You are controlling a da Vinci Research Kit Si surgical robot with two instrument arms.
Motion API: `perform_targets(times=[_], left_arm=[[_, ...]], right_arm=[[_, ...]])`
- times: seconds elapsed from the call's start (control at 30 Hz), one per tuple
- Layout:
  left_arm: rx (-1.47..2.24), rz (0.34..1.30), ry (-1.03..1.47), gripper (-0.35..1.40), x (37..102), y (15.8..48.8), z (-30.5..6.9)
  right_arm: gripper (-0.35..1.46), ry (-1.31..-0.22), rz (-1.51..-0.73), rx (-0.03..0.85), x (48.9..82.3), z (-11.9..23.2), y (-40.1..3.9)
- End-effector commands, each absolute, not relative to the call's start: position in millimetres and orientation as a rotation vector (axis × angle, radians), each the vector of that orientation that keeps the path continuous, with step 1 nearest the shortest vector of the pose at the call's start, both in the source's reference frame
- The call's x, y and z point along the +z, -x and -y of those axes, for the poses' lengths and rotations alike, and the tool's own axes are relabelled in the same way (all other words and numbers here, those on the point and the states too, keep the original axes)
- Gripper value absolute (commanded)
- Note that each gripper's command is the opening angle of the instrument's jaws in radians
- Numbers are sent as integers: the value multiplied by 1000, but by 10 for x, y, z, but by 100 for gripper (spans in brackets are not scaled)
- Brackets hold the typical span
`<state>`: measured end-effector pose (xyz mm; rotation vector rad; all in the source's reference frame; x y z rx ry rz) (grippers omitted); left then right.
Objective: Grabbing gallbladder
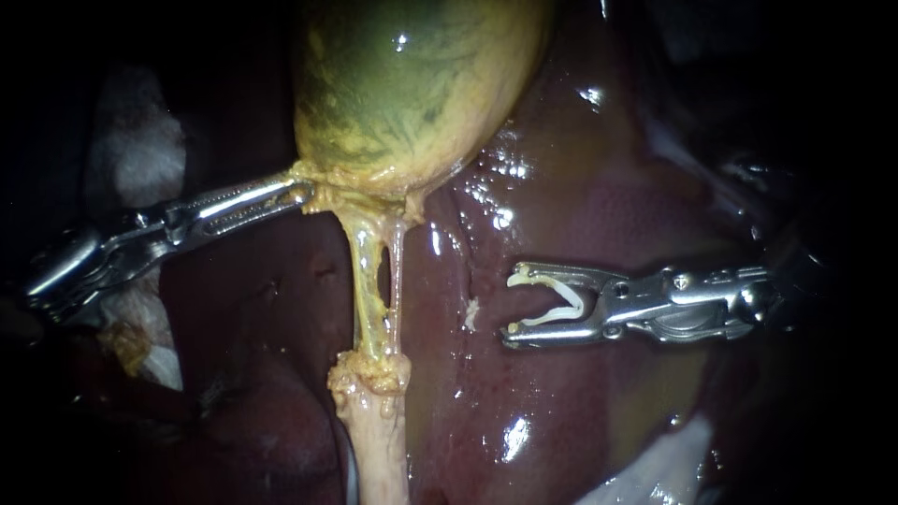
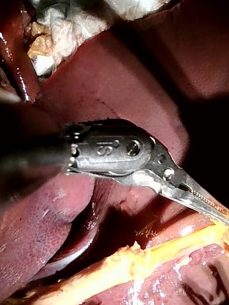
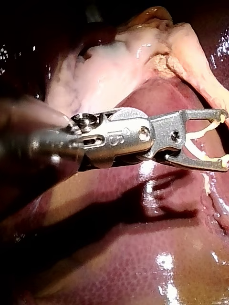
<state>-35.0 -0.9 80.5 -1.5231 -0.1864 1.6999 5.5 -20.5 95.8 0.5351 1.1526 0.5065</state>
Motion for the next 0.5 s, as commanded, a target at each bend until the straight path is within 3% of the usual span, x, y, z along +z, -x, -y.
perform_targets(times=[0.03,0.5], left_arm=[[1698,186,1524,-35,803,350,8],[1691,189,1529,-35,797,351,7]], right_arm=[[60,-539,-1152,503,959,205,-56],[60,-539,-1153,498,964,210,-58]])
